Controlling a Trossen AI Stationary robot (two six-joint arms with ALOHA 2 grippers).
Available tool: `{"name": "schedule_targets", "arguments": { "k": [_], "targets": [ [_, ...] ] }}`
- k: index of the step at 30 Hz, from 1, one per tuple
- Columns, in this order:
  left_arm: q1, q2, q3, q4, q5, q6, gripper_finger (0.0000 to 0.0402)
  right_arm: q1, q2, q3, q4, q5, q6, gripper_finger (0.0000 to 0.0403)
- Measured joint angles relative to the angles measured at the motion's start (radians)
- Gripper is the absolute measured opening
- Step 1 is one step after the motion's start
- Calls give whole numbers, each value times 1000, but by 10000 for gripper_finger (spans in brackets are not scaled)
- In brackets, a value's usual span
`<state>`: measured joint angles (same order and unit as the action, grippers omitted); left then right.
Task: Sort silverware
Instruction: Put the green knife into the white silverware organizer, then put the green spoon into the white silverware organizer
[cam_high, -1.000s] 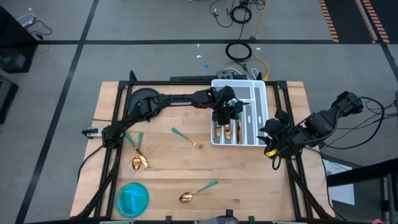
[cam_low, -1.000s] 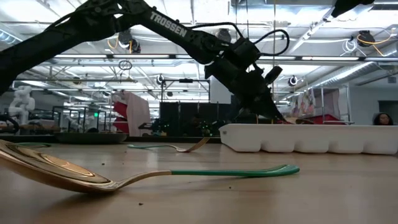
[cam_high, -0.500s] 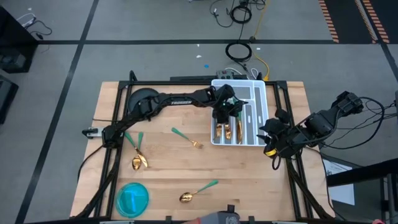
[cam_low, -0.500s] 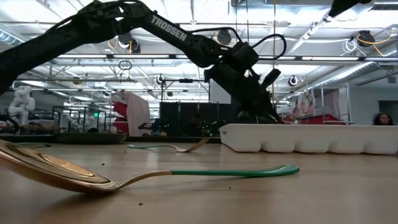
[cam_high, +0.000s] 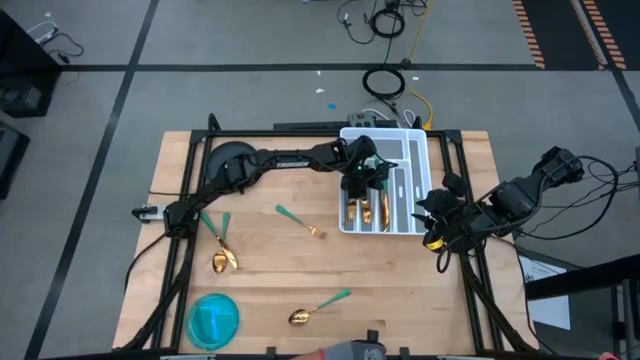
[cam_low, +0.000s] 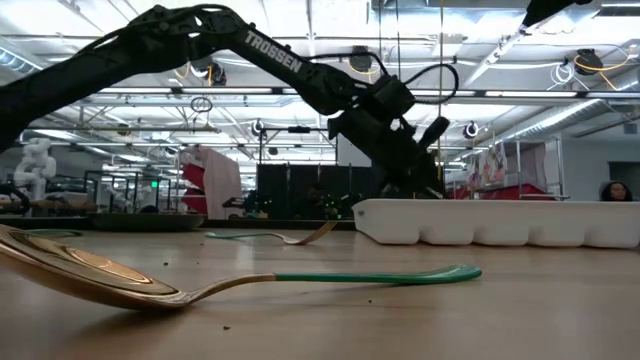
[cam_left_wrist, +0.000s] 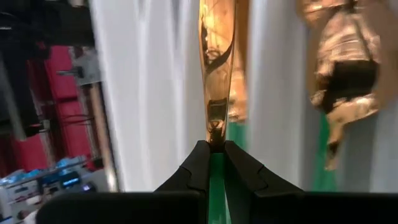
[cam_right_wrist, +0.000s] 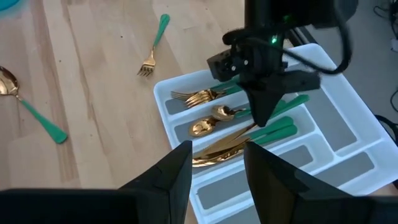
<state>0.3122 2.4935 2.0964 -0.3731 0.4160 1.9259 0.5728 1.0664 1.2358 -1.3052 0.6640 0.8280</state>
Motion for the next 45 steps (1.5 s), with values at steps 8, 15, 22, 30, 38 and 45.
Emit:
{"name": "schedule_targets", "arguments": {
  "k": [8,15,22,30,38,45],
  "targets": [
    [-10,19,0,2,3,-2,25,0,0,0,2,0,-2,139],
    [-13,19,0,0,8,-8,25,0,0,0,2,-1,-7,139],
    [-14,19,0,1,21,-9,29,0,0,0,3,-10,-7,139],
    [-21,22,-2,46,-7,-59,79,0,0,0,3,-10,-6,139],
    [-27,23,-2,80,-20,-63,84,0,0,0,0,-7,-5,141],
    [-34,-6,-2,165,-103,-339,85,0,0,0,-8,20,-6,141]
  ]
}}
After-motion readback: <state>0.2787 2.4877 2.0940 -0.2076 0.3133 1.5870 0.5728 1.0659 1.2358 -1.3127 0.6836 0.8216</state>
